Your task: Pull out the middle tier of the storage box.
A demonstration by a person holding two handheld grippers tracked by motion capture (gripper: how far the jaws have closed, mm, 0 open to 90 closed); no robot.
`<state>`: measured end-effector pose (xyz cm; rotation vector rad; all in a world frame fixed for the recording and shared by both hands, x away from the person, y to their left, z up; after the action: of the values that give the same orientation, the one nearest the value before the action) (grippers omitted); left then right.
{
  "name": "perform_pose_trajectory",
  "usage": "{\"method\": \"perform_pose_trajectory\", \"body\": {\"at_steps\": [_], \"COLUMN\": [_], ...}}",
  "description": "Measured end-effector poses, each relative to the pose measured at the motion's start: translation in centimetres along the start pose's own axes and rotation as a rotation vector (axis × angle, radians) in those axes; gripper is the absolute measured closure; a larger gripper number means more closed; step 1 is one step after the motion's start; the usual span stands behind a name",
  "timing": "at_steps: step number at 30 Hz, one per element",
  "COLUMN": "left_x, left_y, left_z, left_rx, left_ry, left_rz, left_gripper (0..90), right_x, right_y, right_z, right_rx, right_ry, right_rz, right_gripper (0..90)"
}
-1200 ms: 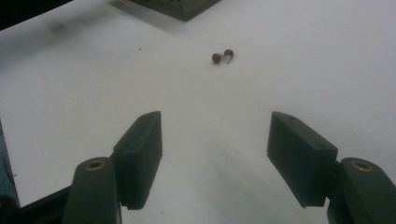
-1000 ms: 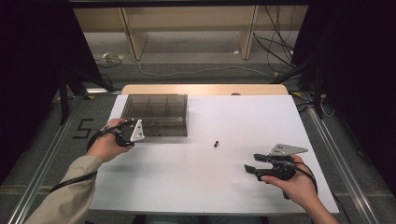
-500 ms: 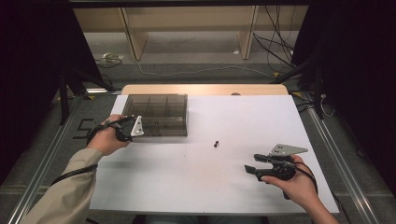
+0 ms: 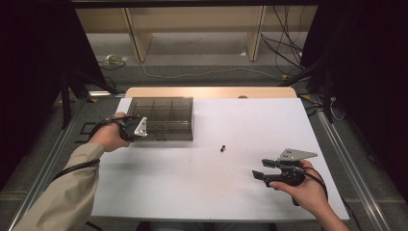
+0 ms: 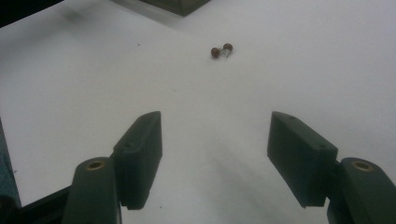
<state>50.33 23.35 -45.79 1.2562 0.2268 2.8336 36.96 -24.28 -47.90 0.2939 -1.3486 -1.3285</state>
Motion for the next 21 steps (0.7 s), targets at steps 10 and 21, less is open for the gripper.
{"method": "perform_pose_trajectory", "body": {"at_steps": [10, 21], "left_x": [0.40, 0.96], "left_y": [0.04, -0.07], "left_z": [-0.19, -0.79], "left_rx": [-0.035, -0.032], "left_ry": [-0.037, -0.048], "left_rz": [-0.013, -0.028], "left_gripper": [82.5, 83.1], "right_x": [0.01, -0.01], "right_y": [0.00, 0.03], "right_z": [0.00, 0.00], "right_rx": [0.000, 0.003], "right_ry": [-0.001, -0.005], "right_rz": [0.000, -0.001], "right_gripper": [36.0, 36.0]}}
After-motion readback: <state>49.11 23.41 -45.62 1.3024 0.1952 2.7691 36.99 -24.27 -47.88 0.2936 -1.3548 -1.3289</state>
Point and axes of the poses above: each handheld gripper's, and its own axes: x roughly backward along the jaws, y roughly out of its top, z roughly to its left, the point moved 4 cm from there along -x, roughly forward along the jaws, and after that the axes turned 14 degrees about y, right-handed, at the moved point
